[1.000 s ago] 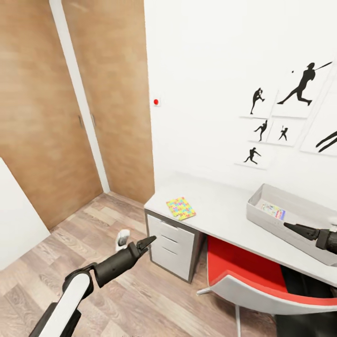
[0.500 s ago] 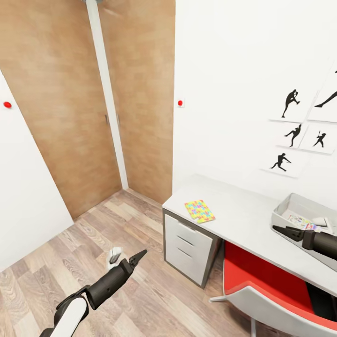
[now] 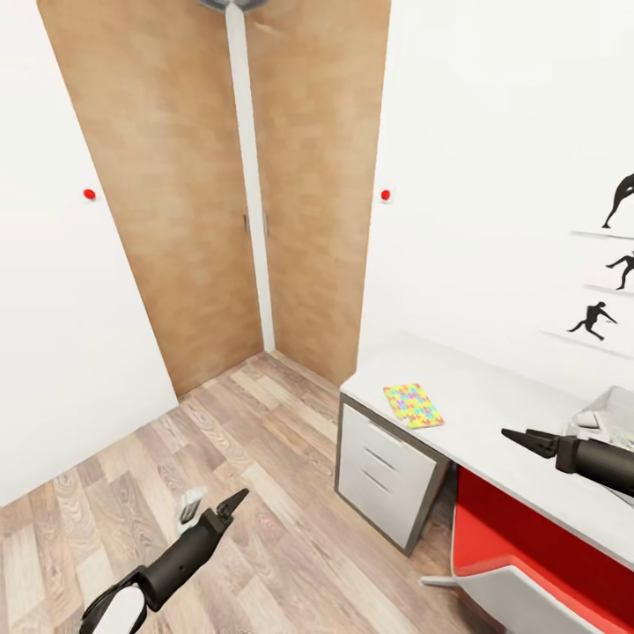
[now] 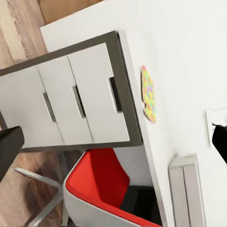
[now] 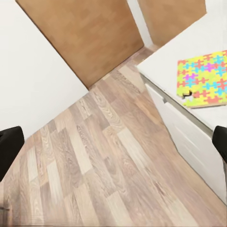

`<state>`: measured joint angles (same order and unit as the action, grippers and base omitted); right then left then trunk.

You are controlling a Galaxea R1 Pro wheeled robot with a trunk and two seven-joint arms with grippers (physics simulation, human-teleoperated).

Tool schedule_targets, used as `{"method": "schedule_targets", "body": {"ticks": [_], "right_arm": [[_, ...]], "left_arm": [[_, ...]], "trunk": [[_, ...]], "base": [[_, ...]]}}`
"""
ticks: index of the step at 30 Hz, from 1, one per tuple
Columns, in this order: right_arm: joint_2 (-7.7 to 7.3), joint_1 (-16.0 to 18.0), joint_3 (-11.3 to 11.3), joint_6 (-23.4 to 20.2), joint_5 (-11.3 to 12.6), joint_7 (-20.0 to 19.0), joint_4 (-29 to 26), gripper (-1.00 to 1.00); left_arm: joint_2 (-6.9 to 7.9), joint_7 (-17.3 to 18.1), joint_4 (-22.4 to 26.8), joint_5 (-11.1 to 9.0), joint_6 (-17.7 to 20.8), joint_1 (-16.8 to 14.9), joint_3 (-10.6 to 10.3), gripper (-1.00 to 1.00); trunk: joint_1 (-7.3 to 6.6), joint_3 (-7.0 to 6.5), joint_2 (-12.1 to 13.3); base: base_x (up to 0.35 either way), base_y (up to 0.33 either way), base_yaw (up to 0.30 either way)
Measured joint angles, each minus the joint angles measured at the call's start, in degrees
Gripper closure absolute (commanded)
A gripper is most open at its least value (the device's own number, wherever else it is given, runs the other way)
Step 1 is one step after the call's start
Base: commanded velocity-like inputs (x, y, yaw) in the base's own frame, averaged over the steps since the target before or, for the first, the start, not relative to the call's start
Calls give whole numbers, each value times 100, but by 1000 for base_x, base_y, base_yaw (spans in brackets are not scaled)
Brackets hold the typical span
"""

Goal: Put all the toys in the child's room - the three board games (two on the bed and one on the table), the two jigsaw puzzles on the table, and the tennis ball on the table - inside the toy box on the table in the child's room.

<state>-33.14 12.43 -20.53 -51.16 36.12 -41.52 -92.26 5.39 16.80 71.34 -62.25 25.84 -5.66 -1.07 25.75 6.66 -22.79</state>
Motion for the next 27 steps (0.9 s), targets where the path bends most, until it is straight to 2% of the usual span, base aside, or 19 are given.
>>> {"method": "schedule_targets", "body": {"ticks": [6, 10, 16, 21, 27], "right_arm": [[1, 1, 29, 10, -1, -9, 0, -100], [5, 1, 40, 11, -1, -7, 0, -100], [13, 1, 99, 16, -1, -18, 0, -100], [35, 4, 285, 31, -1, -5, 0, -100], [53, 12, 402, 55, -2, -5, 0, -100]], "left_arm": [[-2, 342, -391, 12, -114, 6, 269, -100], [-18, 438, -512, 28, -135, 1, 343, -100], [-38, 489, -573, 41, -142, -13, 359, -100], [-59, 485, -615, 65, -152, -31, 370, -100], [-67, 417, -759, 73, -168, -69, 404, -100]], "trunk": [[0, 0, 0], [0, -1, 0], [0, -1, 0], [0, -1, 0], [0, -1, 0]], "base": [[0, 0, 287], [0, 0, 287], [0, 0, 287], [0, 0, 287], [0, 0, 287]]}}
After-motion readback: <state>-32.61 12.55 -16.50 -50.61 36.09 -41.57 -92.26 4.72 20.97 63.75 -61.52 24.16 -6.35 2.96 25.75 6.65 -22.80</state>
